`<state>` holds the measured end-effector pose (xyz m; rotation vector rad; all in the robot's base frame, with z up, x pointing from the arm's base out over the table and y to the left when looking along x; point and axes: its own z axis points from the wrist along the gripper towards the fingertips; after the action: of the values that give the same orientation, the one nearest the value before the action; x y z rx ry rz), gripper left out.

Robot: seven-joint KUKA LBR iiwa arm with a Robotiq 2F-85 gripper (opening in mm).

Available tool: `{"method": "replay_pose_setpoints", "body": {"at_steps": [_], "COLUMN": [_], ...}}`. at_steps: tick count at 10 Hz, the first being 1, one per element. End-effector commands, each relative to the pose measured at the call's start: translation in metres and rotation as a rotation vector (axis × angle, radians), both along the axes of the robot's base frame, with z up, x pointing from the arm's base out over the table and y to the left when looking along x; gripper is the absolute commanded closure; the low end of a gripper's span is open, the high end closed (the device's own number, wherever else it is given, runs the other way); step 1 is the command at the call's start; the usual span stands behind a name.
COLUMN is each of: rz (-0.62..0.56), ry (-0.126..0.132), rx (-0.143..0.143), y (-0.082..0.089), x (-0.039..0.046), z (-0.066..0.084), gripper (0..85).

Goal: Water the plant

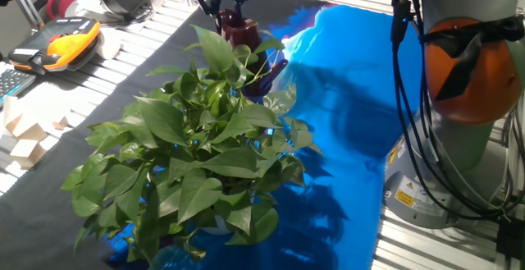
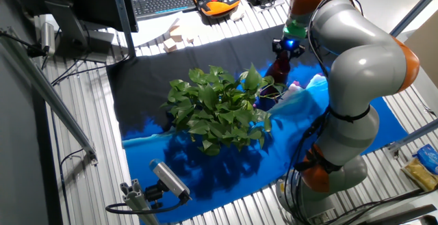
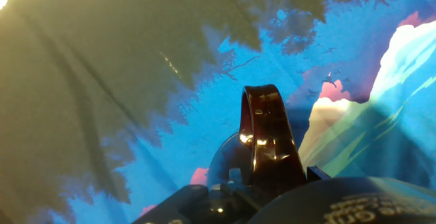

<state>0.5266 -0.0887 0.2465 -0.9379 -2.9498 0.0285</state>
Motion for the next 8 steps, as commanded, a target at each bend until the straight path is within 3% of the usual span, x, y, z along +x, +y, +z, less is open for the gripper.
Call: {"method": "replay_pose_setpoints", "body": {"at_steps": [1, 2, 3, 5, 8], "rz": [0.003, 0.000, 0.006, 0.013, -0.003], "ry": [0.005, 0.009, 0.011, -0.012, -0.044], "rx": [0.006, 0.016, 0.006, -0.023, -0.006], "y": [-0.0001, -0.0001, -0.0001, -0.0001, -0.0001], "x": [0.0000, 0.0000, 0.0000, 0.0000, 0.0000], "z": [0.0000, 0.0000, 0.0000, 0.0000, 0.0000], "gripper": [85.0, 85.0, 85.0, 85.0, 85.0]}}
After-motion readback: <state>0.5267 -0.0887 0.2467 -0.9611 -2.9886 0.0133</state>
